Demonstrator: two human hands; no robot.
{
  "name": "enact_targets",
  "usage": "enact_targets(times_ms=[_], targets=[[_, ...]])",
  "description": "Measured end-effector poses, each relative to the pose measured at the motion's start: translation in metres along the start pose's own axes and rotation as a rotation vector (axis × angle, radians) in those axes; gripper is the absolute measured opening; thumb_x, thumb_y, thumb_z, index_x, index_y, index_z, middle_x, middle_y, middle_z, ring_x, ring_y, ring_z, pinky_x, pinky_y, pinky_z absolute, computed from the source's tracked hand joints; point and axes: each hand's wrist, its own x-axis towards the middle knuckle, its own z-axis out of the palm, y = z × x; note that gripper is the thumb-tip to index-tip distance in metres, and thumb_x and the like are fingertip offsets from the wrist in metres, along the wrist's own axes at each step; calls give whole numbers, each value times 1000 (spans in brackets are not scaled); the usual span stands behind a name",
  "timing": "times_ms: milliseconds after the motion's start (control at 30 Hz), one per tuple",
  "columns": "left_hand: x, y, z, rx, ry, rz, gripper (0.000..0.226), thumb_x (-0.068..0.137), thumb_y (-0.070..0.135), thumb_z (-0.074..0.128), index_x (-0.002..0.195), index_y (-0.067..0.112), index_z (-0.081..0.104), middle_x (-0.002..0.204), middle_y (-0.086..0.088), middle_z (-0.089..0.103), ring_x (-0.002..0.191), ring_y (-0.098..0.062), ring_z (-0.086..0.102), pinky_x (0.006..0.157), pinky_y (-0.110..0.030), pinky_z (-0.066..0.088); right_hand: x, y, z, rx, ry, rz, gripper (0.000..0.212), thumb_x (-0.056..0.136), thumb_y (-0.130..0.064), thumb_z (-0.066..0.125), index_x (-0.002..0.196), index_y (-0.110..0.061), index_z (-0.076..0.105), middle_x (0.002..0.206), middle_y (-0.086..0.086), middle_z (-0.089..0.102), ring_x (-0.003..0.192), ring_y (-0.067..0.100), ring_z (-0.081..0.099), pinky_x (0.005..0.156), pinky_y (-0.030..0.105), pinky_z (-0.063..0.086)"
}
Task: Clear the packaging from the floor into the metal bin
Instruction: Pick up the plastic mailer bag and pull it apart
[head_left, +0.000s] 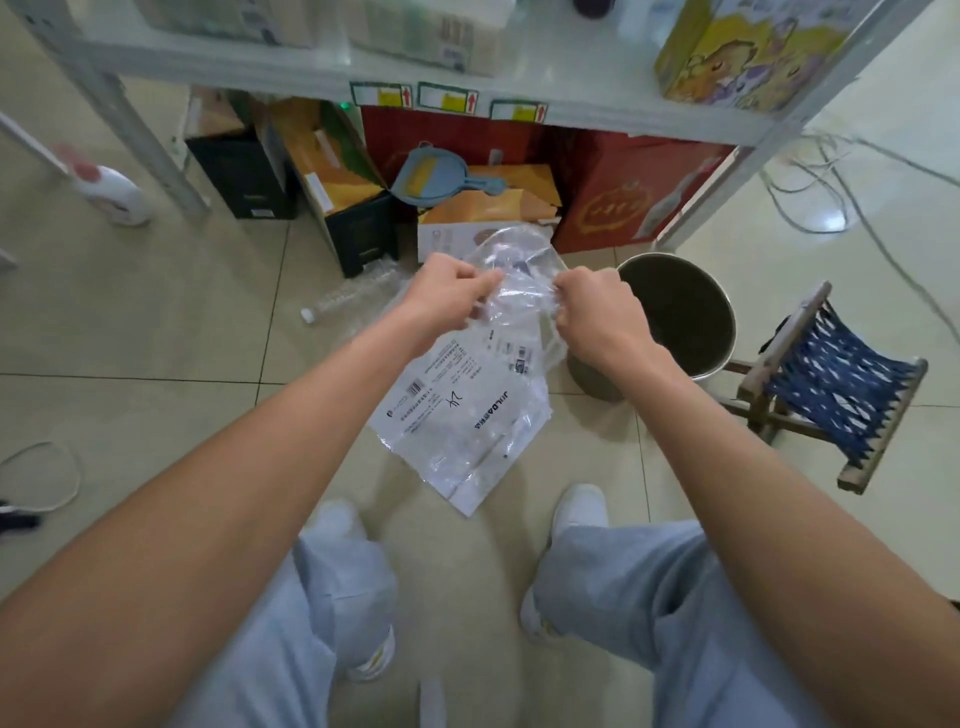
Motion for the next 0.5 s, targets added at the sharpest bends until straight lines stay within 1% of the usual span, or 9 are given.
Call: enact_targets(times_ms=[67, 133, 167, 233, 300, 367, 433, 467, 500], targets=[[13, -19, 1, -68, -54, -77, 30, 102, 25, 59, 107, -2, 69, 100, -8, 75, 80, -16, 74, 69, -29, 55, 11, 7, 3, -47, -72, 12, 2, 89, -4, 54, 87, -4, 53, 89, 18, 58, 76, 39, 57, 65, 44, 49], [24, -46, 0, -83, -23, -141, 22, 104, 18, 55, 109, 2, 69, 104, -8, 75, 81, -15, 75, 71, -29, 56, 19, 13, 9, -72, -121, 38, 4, 89, -6, 54, 93, -6, 51, 95, 19, 56, 79, 38, 53, 65, 42, 42], [32, -61, 1, -30, 20, -169, 20, 103, 17, 55, 106, 4, 70, 106, -10, 75, 81, -16, 74, 69, -28, 55, 23, 16, 12, -78, -140, 56, 9, 89, -5, 53, 98, -6, 52, 100, 20, 57, 83, 39, 55, 65, 42, 41], [51, -95, 6, 179, 74, -193, 15, 101, 15, 57, 100, 7, 70, 109, -15, 74, 81, -22, 73, 61, -25, 52, 28, 22, 20, -101, -196, 84, 21, 88, -5, 53, 109, -7, 55, 107, 19, 58, 95, 42, 59, 67, 41, 38], [72, -128, 17, 384, 20, -205, 15, 101, 11, 56, 107, 8, 70, 115, -17, 71, 84, -28, 75, 61, -30, 55, 30, 26, 24, -117, -256, 111, 23, 89, -8, 53, 111, -10, 57, 105, 16, 58, 98, 40, 61, 68, 41, 39], [96, -153, 37, 522, -76, -202, 29, 99, 8, 51, 124, 13, 64, 128, -20, 64, 90, -33, 74, 74, -36, 59, 34, 30, 24, -108, -311, 139, 17, 89, -10, 52, 106, -13, 56, 89, 11, 52, 90, 37, 60, 69, 41, 44], [119, -172, 62, 689, -180, -128, 47, 97, 7, 50, 141, 22, 53, 140, -20, 57, 107, -36, 68, 88, -38, 56, 34, 30, 19, -83, -343, 144, 16, 89, -11, 53, 105, -15, 54, 78, 8, 44, 80, 34, 56, 68, 41, 47], [131, -181, 76, 794, -242, -84, 57, 95, 6, 51, 147, 26, 45, 140, -19, 57, 112, -35, 64, 90, -39, 54, 34, 29, 17, -71, -343, 135, 16, 90, -11, 55, 105, -16, 53, 78, 8, 43, 78, 33, 53, 67, 41, 45], [144, -188, 89, 887, -288, -46, 65, 93, 5, 51, 152, 29, 38, 133, -17, 60, 111, -34, 62, 85, -38, 52, 35, 27, 15, -61, -341, 116, 15, 90, -12, 56, 103, -17, 51, 78, 8, 42, 77, 32, 50, 66, 40, 43]])
